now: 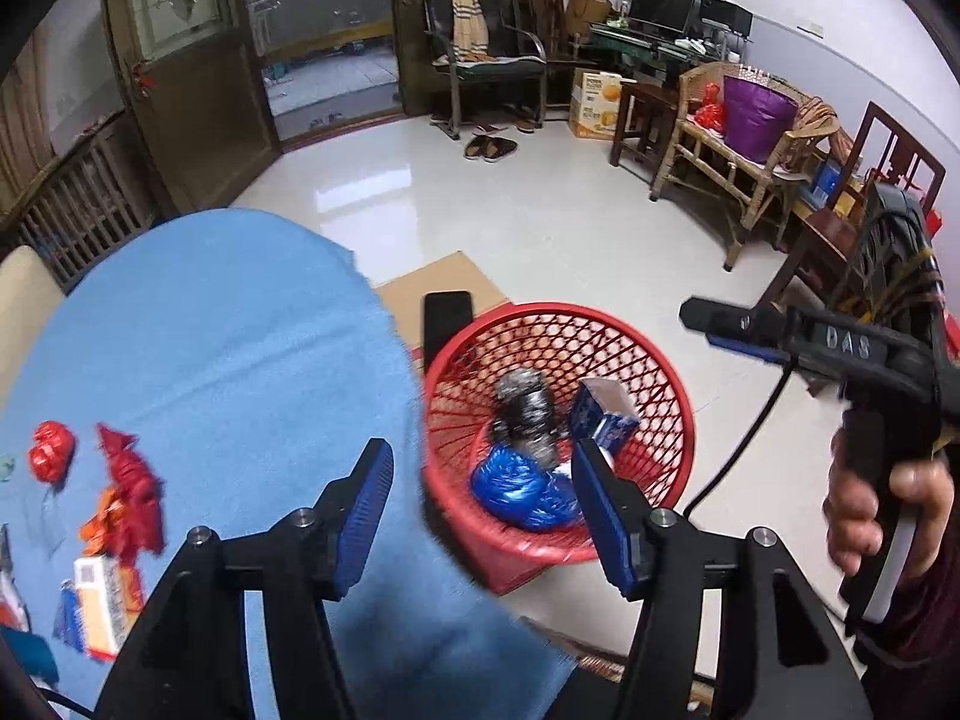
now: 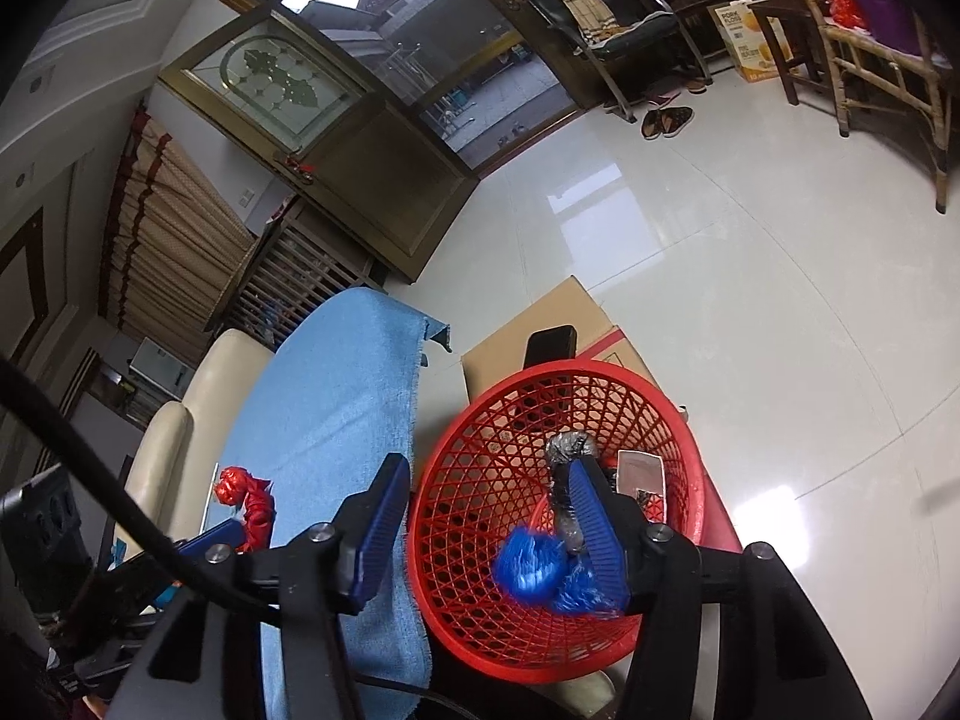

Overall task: Collect trash
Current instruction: 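Carry tissue and blue bags to the red wastebasket and release both, then return both tools to the table and grasp the red-white box with the left gripper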

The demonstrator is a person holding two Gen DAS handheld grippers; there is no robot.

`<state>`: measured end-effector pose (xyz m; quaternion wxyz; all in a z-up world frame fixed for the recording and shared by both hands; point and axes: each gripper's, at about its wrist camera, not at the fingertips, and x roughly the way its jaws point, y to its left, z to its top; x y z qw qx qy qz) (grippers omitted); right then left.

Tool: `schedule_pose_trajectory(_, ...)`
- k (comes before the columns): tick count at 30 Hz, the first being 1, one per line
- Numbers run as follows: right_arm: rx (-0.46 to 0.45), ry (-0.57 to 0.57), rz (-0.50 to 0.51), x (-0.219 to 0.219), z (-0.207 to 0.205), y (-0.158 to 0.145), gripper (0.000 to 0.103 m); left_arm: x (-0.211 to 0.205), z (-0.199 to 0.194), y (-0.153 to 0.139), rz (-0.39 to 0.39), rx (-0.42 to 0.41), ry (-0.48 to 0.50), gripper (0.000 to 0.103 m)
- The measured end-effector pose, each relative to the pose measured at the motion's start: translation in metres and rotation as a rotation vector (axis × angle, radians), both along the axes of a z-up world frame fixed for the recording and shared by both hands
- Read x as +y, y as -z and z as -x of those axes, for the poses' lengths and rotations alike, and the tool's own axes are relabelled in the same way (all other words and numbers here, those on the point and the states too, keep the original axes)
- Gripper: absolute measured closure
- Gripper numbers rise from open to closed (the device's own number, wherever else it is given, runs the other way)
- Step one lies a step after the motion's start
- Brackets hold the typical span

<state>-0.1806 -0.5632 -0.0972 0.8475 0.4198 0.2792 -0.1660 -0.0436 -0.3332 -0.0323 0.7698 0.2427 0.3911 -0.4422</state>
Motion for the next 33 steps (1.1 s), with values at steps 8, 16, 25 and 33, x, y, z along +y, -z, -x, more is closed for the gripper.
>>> schedule_pose_trajectory(8, 0.005, -0.059, 0.041, 0.022, -0.019, -0.012, 0.044, 0.080, 0.001, -0.013, 0.014, -0.080, -0.129, 0.037)
schedule_pose_trajectory(16, 0.020, -0.171, 0.108, 0.068, -0.054, -0.033, 0.044, 0.172, -0.017, -0.022, 0.062, -0.118, -0.329, 0.037)
schedule_pose_trajectory(25, 0.054, -0.332, 0.185, 0.135, -0.101, -0.048, 0.044, 0.289, -0.044, -0.004, 0.096, -0.075, -0.603, 0.037)
schedule_pose_trajectory(33, 0.119, -0.470, 0.221, 0.194, -0.147, -0.038, 0.044, 0.353, -0.062, 0.025, 0.131, 0.000, -0.749, 0.036)
